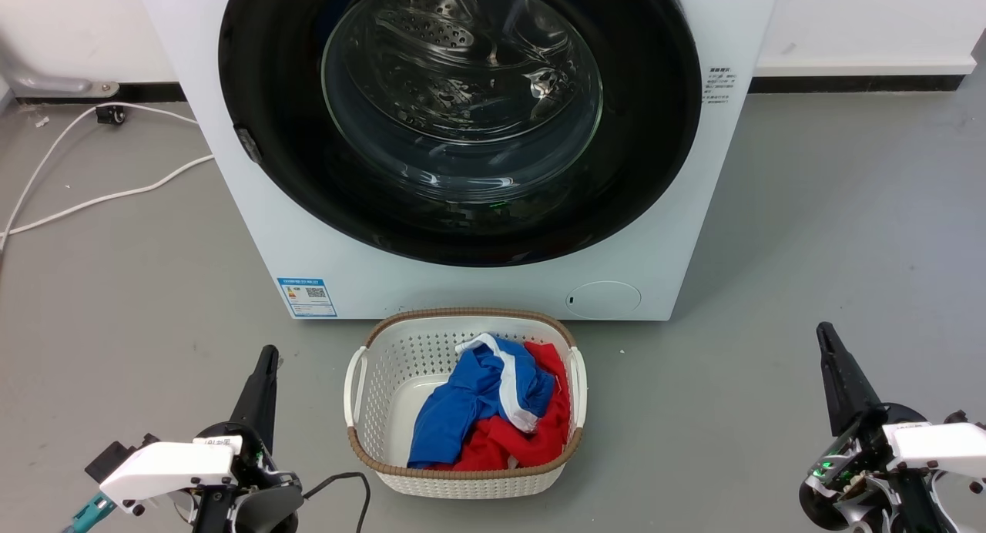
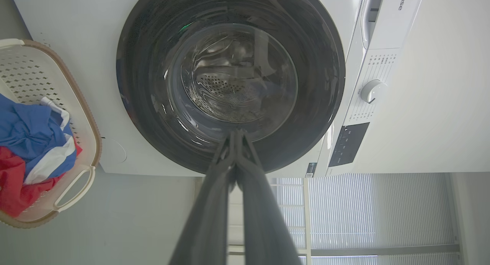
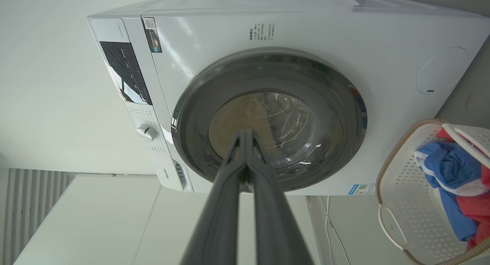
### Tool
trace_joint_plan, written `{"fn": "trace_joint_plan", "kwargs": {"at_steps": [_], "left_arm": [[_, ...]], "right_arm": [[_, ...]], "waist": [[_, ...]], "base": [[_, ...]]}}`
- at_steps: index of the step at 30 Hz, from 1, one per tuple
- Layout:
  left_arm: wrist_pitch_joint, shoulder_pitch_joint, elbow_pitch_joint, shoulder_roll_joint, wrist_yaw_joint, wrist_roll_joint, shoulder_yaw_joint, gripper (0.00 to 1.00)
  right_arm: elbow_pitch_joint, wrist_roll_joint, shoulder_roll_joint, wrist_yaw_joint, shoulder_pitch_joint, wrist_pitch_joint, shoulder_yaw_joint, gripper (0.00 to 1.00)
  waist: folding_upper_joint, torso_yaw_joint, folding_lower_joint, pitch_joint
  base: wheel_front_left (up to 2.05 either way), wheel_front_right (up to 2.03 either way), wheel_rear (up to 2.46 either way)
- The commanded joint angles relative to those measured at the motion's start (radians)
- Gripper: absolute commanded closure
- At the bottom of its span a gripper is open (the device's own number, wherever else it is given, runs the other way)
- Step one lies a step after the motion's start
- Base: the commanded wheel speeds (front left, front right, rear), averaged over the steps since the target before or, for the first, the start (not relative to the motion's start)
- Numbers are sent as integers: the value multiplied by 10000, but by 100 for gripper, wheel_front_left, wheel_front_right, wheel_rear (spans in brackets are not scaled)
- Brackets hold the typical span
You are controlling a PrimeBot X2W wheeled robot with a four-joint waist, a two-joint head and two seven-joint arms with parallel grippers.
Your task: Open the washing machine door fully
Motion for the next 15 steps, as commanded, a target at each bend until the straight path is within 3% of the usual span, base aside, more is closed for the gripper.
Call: {"fn": "trace_joint_plan", "kwargs": {"at_steps": [1,11,12,15], "left_arm": [[34,-82,9,-17,-30,13,31,100],[48,-84,9,-26,-30,28,42,100],[1,1,8,-8,0,4,7,0],[-54,78,101,-27,3,23,-85,0]], "right_arm": [[19,-50,36,4,-104,25,-13,100],[19,-60,48,4,-106,41,-31,100],[8,-21,15,0,2,23,-16,0],[77,-44,25,0,119,-23,27,0]], "waist": [[0,0,0,0],[0,0,0,0],[0,0,0,0],[0,-2,0,0]], "base": [[0,0,0],[0,0,0],[0,0,0],[0,0,0]]}}
